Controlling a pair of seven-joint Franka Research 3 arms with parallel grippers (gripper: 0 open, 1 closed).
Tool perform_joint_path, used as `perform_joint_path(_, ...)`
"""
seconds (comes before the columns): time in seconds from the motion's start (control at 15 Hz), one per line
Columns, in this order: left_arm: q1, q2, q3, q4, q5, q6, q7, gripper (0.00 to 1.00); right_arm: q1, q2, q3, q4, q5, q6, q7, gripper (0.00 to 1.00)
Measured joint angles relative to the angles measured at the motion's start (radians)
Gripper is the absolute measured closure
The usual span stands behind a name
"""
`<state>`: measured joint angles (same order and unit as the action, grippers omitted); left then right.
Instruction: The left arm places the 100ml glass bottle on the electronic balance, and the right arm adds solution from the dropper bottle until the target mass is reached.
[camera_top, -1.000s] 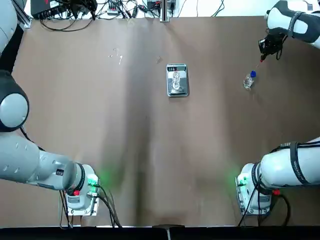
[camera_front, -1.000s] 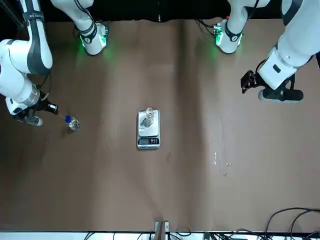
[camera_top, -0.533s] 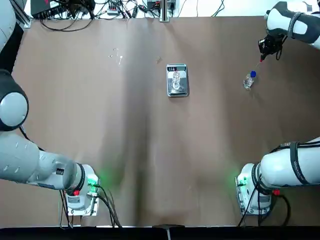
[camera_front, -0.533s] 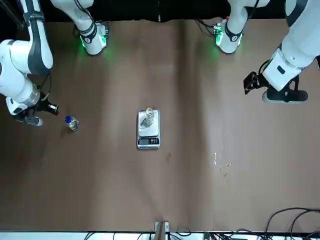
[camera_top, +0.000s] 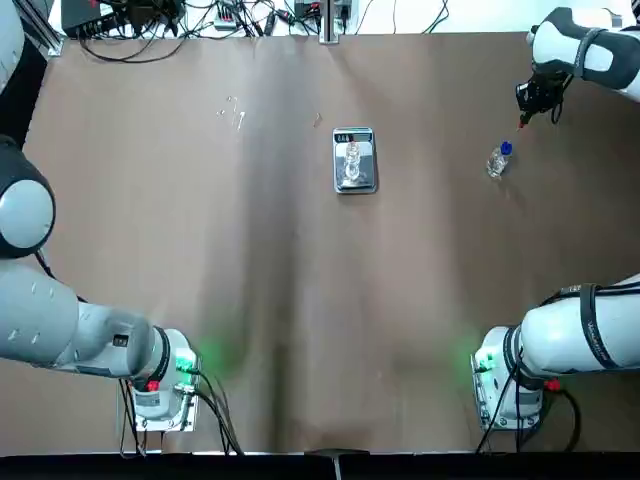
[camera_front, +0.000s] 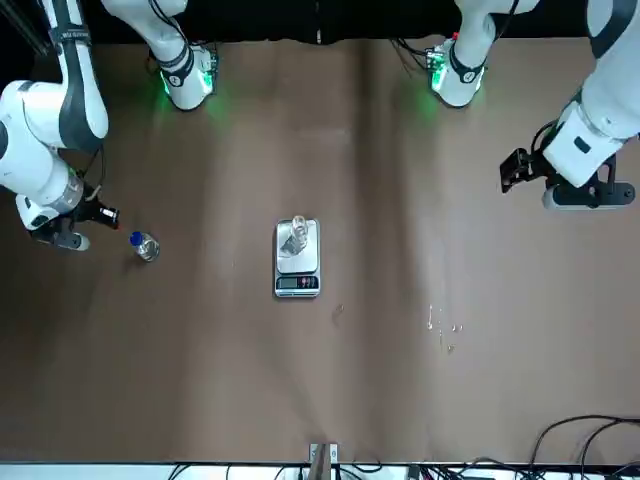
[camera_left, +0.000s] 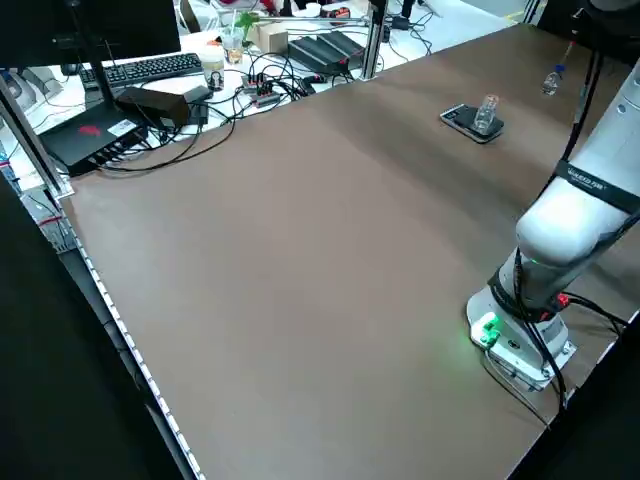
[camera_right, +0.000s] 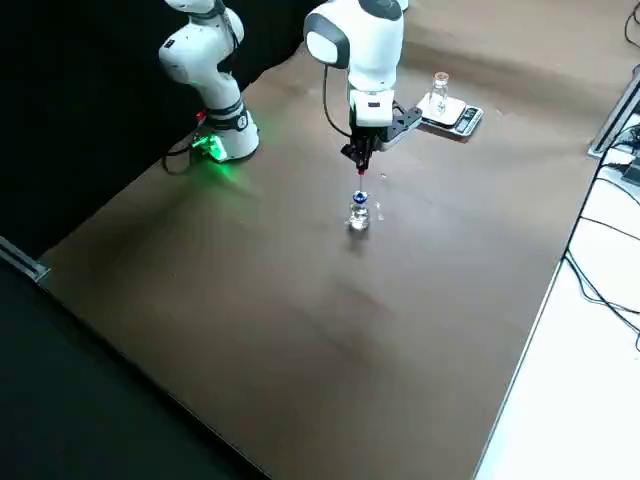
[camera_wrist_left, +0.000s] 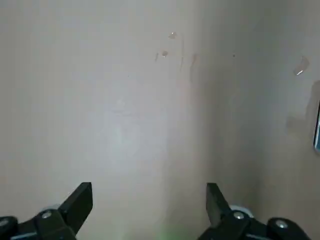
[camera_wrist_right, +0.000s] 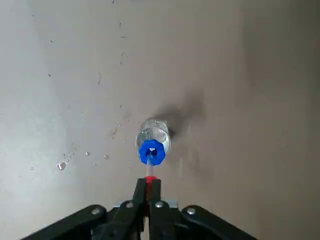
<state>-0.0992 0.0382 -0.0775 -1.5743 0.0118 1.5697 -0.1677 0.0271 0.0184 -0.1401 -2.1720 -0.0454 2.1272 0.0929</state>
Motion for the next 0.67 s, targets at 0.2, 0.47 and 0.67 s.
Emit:
perform_joint_path(0.2,0.006,0.000,0.000,0.000,0.000,0.002,0.000,0.00,0.000,0.000,0.000,-0.002,0.000,0.006,-0.002,0.95)
perform_joint_path(0.47,0.006,0.000,-0.001,0.000,0.000,0.008,0.000,0.00,0.000,0.000,0.000,-0.008,0.000,0.019,-0.003,0.95)
perform_joint_path(0.67,0.006,0.000,-0.001,0.000,0.000,0.009,0.000,0.00,0.000,0.000,0.000,-0.014,0.000,0.026,-0.004,0.95)
